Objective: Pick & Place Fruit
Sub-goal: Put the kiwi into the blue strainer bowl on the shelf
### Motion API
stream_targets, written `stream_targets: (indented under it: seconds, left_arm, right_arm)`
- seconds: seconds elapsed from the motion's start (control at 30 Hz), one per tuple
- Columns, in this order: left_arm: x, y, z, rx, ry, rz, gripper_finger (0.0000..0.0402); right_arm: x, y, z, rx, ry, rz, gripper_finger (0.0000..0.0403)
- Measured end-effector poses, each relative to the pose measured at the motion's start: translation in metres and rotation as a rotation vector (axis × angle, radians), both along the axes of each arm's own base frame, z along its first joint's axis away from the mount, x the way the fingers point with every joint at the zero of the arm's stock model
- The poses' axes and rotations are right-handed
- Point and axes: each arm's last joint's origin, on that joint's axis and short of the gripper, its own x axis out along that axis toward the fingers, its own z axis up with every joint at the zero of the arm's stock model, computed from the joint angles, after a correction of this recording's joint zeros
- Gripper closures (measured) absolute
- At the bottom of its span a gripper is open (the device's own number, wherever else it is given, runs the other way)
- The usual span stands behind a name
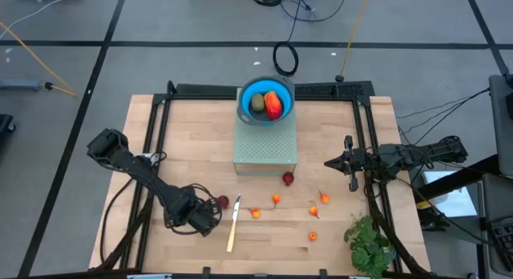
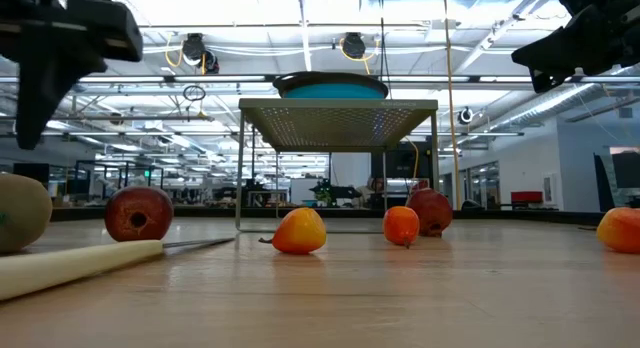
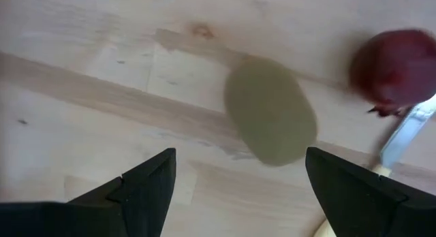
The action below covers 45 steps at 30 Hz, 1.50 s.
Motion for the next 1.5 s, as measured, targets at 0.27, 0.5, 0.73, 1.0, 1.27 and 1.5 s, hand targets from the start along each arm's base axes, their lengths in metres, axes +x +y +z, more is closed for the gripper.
stream_targets:
  seconds: [0.27,0.5,0.73,1.0,1.27,1.5]
  left_arm:
    - [0.007,0.011,-0.001,0.036,-0.007,0.048,0.0075]
    - [0.006,0.016,-0.014,0.026,-0.005,0.057,0.0075]
    - [0.010,0.023,-0.037,-0.035,-0.068,0.083,0.0076]
    - [0.008,0.029,-0.046,-0.048,-0.045,0.096,0.0076]
    - [0.006,0.029,-0.053,-0.084,-0.049,0.094,0.0076]
    - [0.006,0.029,-0.055,-0.088,-0.057,0.080,0.0076]
  right_arm:
    - [0.000,0.000,0.000,0.000,0.000,-0.002,0.0403]
    - [0.000,0.000,0.000,0.000,0.000,-0.003,0.0403]
    - [0.000,0.000,0.000,0.000,0.000,-0.003,0.0403]
    - [0.000,0.000,0.000,0.000,0.000,-0.003,0.0403]
    - [0.000,0.000,0.000,-0.001,0.000,-0.009,0.0403]
    - [0.000,-0.003,0.000,-0.011,-0.002,-0.086,0.0403]
